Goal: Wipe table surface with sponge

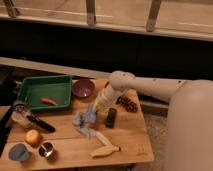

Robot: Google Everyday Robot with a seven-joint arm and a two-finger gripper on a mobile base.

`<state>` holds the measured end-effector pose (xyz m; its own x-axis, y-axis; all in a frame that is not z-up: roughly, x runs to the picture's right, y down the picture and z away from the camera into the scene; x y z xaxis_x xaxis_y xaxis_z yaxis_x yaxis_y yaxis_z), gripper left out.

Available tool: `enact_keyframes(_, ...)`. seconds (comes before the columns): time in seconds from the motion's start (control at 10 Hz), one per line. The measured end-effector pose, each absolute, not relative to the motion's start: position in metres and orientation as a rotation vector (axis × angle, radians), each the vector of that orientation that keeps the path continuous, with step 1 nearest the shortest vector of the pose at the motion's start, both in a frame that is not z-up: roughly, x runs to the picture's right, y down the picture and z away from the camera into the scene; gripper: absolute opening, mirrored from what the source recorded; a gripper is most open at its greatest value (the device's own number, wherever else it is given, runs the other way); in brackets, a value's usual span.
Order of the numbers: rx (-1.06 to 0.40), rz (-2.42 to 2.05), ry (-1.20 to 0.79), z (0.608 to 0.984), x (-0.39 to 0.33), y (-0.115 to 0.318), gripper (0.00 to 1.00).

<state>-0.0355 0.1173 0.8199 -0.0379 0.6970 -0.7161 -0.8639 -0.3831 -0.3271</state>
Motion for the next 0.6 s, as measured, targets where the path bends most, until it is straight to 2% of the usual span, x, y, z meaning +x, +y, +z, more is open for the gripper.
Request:
enact_keyframes(0.2,-1.010,1.722,0.291,0.837,-0.028,0.134,0.00)
enact_keyframes(0.6,-1.004,1.787,0.373,0.844,-0.006,0.156,0.00)
